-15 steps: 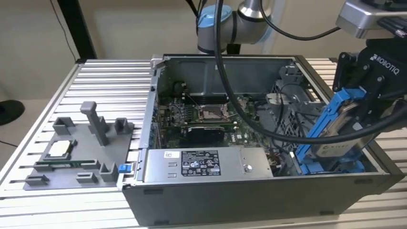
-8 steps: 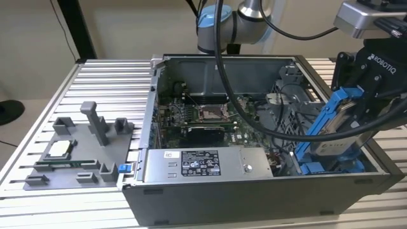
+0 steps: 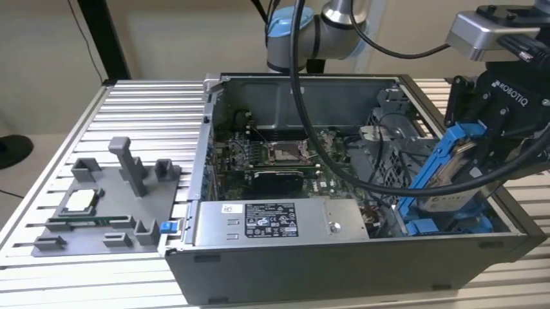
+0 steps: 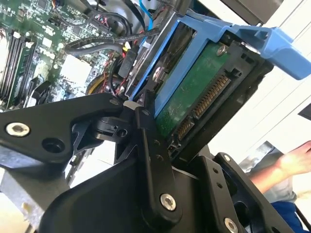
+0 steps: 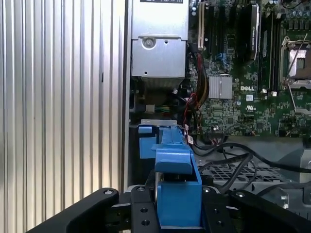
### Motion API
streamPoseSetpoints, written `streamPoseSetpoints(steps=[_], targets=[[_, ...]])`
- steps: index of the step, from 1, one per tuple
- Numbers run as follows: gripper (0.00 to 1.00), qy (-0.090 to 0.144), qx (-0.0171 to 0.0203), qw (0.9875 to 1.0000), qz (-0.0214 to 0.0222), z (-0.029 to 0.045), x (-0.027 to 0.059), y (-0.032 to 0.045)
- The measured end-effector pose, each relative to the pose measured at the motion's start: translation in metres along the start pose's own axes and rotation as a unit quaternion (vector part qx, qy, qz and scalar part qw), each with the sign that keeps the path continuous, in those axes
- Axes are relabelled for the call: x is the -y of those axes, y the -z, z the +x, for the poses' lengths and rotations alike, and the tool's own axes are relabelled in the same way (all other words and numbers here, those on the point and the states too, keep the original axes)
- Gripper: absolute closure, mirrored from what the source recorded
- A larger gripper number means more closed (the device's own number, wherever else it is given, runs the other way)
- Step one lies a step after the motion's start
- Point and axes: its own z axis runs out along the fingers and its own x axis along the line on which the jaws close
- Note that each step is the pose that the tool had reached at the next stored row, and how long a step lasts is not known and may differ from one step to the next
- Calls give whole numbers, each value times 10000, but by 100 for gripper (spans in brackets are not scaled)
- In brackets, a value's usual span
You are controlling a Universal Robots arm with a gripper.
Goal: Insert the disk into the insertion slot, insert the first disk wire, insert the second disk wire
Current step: 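Insert the disk into the insertion slot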
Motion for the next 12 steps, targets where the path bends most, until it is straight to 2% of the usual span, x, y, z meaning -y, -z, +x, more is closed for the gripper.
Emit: streamPoseSetpoints(steps=[12], targets=[[100,0,5,10000,-15,-19,23,-201]])
